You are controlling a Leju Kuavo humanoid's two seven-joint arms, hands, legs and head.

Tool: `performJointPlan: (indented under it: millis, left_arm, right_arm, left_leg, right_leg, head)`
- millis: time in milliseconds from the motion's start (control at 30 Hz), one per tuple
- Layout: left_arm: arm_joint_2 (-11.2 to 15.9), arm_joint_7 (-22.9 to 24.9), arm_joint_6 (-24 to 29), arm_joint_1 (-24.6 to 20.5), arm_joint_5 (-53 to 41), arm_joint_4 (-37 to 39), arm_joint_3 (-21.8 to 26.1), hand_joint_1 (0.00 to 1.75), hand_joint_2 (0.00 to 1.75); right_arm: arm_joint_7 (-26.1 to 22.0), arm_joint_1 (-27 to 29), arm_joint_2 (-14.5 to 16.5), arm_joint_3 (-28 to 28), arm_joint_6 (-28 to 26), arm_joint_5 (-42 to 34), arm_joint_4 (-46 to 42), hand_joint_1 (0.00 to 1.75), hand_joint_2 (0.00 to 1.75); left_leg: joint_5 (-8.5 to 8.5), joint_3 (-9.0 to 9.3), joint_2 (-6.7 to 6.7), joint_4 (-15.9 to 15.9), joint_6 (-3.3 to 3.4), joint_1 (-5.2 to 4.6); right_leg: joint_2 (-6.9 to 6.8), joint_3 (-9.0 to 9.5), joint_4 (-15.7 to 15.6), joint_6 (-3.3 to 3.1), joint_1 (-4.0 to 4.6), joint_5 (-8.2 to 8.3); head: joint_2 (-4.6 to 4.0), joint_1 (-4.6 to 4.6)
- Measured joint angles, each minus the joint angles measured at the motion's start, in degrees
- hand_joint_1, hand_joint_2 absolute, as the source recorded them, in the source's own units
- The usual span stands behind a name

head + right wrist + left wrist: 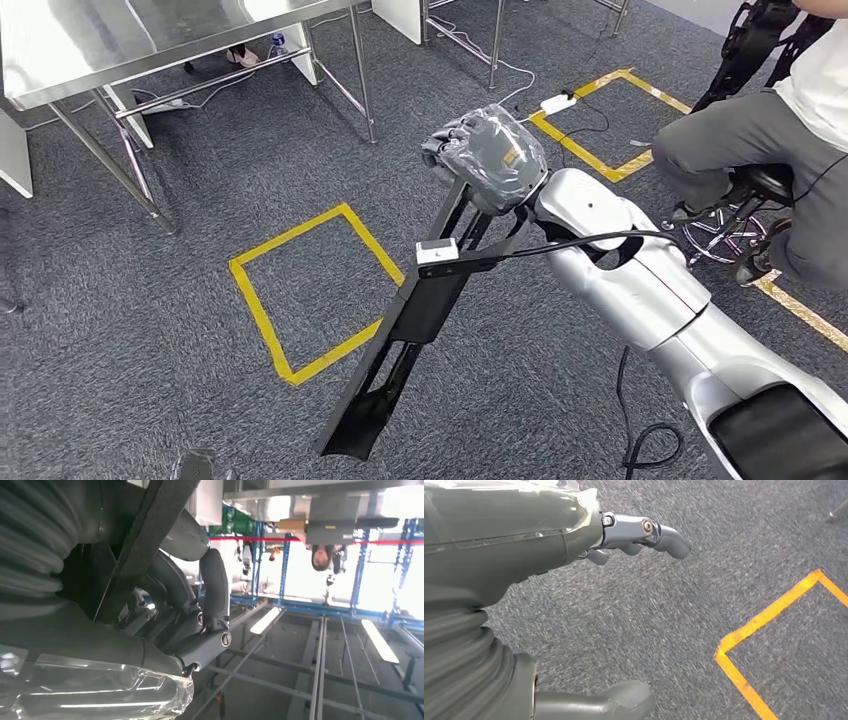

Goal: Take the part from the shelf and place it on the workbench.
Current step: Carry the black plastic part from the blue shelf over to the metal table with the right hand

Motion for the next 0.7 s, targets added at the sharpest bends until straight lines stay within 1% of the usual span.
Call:
performJointPlan:
  millis: [33,67,100,133,167,200,233,267,300,333,367,400,433,467,500,533,567,600,633,667,700]
  left_arm:
    - [0.0,0.0,0.0,-0.1,0.0,0.0,0.0,0.00,1.75]
    - [0.1,0.1,-0.1,-0.2,-0.2,0.0,0.0,0.00,1.75]
    - [0.1,0.1,-0.2,-0.2,-0.3,0.0,0.0,0.00,1.75]
    - [0.0,0.1,-0.3,-0.2,-0.4,0.0,0.0,0.00,1.75]
    - [0.0,0.1,-0.4,-0.2,-0.5,0.0,0.0,0.00,1.75]
    - [0.1,0.2,-0.5,-0.2,-0.6,0.0,0.0,0.00,1.75]
    - [0.1,0.2,-0.5,-0.2,-0.6,0.0,0.0,0.00,1.75]
    - [0.2,0.2,-0.5,-0.2,-0.6,0.0,0.0,0.00,1.75]
    - [0.3,0.2,-0.5,-0.3,-0.6,0.0,0.0,0.00,1.75]
    - [0.3,0.2,-0.6,-0.3,-0.5,0.0,0.0,0.00,1.75]
    - [0.4,0.2,-0.6,-0.3,-0.5,0.0,0.0,0.00,1.75]
    - [0.4,0.2,-0.6,-0.3,-0.5,-0.1,0.0,0.00,1.75]
    - [0.4,0.2,-0.6,-0.2,-0.5,-0.1,0.0,0.00,1.75]
    - [0.4,0.2,-0.6,-0.2,-0.5,-0.1,0.0,0.00,1.75]
    - [0.4,0.2,-0.6,-0.2,-0.5,-0.1,0.0,0.00,1.75]
    - [0.4,0.2,-0.6,-0.3,-0.5,-0.1,0.0,0.00,1.75]
    - [0.4,0.2,-0.6,-0.4,-0.5,-0.1,0.0,0.00,1.75]
    - [0.4,0.2,-0.6,-0.4,-0.5,-0.1,0.0,0.00,1.75]
    - [0.4,0.2,-0.6,-0.4,-0.5,-0.1,0.0,0.00,1.75]
    - [0.3,0.2,-0.6,-0.3,-0.5,-0.1,0.0,0.00,1.75]
    - [0.3,0.1,-0.6,-0.2,-0.5,-0.1,0.0,0.00,1.75]
  right_arm:
    - [0.0,0.0,0.1,0.0,0.0,0.2,0.0,1.62,1.75]
    - [0.0,0.2,0.1,0.1,-0.1,0.6,0.0,1.62,1.75]
    - [0.0,0.5,0.1,0.3,-0.3,1.0,0.0,1.62,1.75]
    - [0.0,0.8,0.0,0.5,-0.4,1.4,0.0,1.62,1.75]
    - [0.0,1.3,0.0,0.7,-0.7,1.9,0.0,1.62,1.75]
    - [0.0,1.8,0.0,1.0,-1.0,2.3,-0.2,1.62,1.75]
    - [0.0,2.3,0.1,1.3,-1.3,2.7,-0.3,1.62,1.75]
    - [0.1,2.6,0.1,1.5,-1.5,3.0,-0.6,1.62,1.75]
    - [0.2,2.9,0.1,1.8,-1.8,3.2,-0.8,1.62,1.75]
    - [0.3,3.1,0.2,2.0,-2.0,3.3,-1.0,1.62,1.75]
    - [0.4,3.3,0.2,2.2,-2.2,3.4,-1.2,1.62,1.75]
    - [0.4,3.5,0.3,2.4,-2.3,3.4,-1.3,1.62,1.75]
    - [0.5,3.7,0.4,2.5,-2.3,3.4,-1.5,1.62,1.75]
    - [0.5,3.8,0.4,2.5,-2.3,3.5,-1.6,1.62,1.75]
    - [0.5,3.9,0.4,2.5,-2.3,3.5,-1.8,1.62,1.75]
    - [0.5,4.0,0.3,2.5,-2.4,3.4,-1.9,1.62,1.75]
    - [0.5,4.1,0.2,2.6,-2.4,3.4,-1.9,1.62,1.75]
    - [0.5,4.4,0.1,2.7,-2.4,3.5,-1.9,1.62,1.75]
    - [0.5,4.7,0.1,2.7,-2.4,3.5,-1.9,1.62,1.75]
    - [0.5,4.9,0.0,2.8,-2.4,3.5,-1.9,1.62,1.75]
    - [0.5,5.0,0.0,2.9,-2.4,3.5,-1.9,1.62,1.75]
  left_leg:
    - [-1.72,-1.57,1.87,3.3,-0.24,-0.01]
    - [-3.52,-3.55,2.97,7.3,-0.45,0.06]
    - [-4.81,-5.39,3.43,10.8,-0.58,0.15]
    - [-5.17,-6.56,3.60,12.8,-0.64,0.18]
    - [-4.48,-6.67,3.67,12.7,-0.60,0.20]
    - [-2.74,-5.38,3.93,10.0,-0.43,0.16]
    - [-0.64,-3.22,4.68,5.8,-0.12,0.05]
    - [0.91,-1.10,5.65,1.9,0.24,-0.21]
    - [1.95,0.54,6.41,-1.2,0.62,-0.47]
    - [2.19,1.26,6.82,-2.7,0.94,-0.71]
    - [2.04,1.29,6.57,-2.9,1.21,-0.92]
    - [2.14,1.30,5.94,-3.1,1.50,-0.95]
    - [2.31,1.47,5.36,-3.4,1.81,-0.80]
    - [2.52,1.67,4.78,-3.7,2.14,-0.62]
    - [2.71,1.89,4.23,-4.0,2.39,-0.42]
    - [2.83,2.03,3.67,-4.2,2.56,-0.24]
    - [2.84,2.03,3.04,-4.2,2.63,-0.23]
    - [2.83,2.03,2.34,-4.2,2.65,-0.22]
    - [2.82,2.04,1.56,-4.1,2.66,-0.21]
    - [2.82,2.05,0.77,-4.1,2.65,-0.20]
    - [2.79,2.07,-0.04,-4.0,2.59,-0.15]
  right_leg:
    - [-0.42,0.06,0.0,-0.31,0.13,-0.08]
    - [-0.92,0.10,0.0,-0.60,0.26,-0.18]
    - [-1.46,0.14,0.0,-0.77,0.38,-0.27]
    - [-2.00,0.19,0.0,-0.89,0.46,-0.36]
    - [-2.53,0.27,0.0,-0.99,0.54,-0.45]
    - [-3.07,0.43,0.0,-1.03,0.63,-0.57]
    - [-3.59,0.65,0.0,-1.05,0.72,-0.72]
    - [-4.09,0.85,0.0,-0.96,0.94,-0.91]
    - [-4.51,1.01,0.0,-0.80,1.14,-1.09]
    - [-4.94,1.12,0.0,-0.61,1.30,-1.24]
    - [-5.40,1.21,-0.1,-0.37,1.42,-1.35]
    - [-5.90,1.38,-0.2,-0.13,1.48,-1.45]
    - [-5.83,1.30,0.0,0.15,1.49,-1.66]
    - [-5.02,1.00,0.7,0.34,1.48,-2.17]
    - [-3.81,0.18,2.6,0.40,1.44,-3.11]
    - [-2.39,-1.36,5.7,0.35,1.27,-4.51]
    - [-1.43,-3.21,9.7,0.22,1.14,-6.09]
    - [-1.03,-5.20,13.5,0.23,1.02,-7.36]
    - [-0.86,-6.63,16.0,0.42,0.93,-7.94]
    - [-0.77,-7.06,16.3,0.80,0.83,-7.55]
    - [-0.58,-6.31,14.2,1.33,0.68,-6.22]
  head:
    - [0.00,-0.17]
    - [0.00,-0.30]
    - [0.00,-0.27]
    - [0.00,-0.28]
    - [0.00,-0.29]
    - [0.00,-0.28]
    - [0.00,-0.29]
    - [0.00,-0.27]
    - [0.00,-0.23]
    - [0.00,-0.24]
    - [0.00,-0.22]
    - [0.00,-0.25]
    - [0.00,-0.25]
    - [0.00,-0.22]
    - [0.00,-0.17]
    - [0.00,-0.08]
    - [0.00,-0.02]
    - [0.00,0.05]
    - [0.00,0.09]
    - [0.00,0.10]
    - [0.00,0.09]
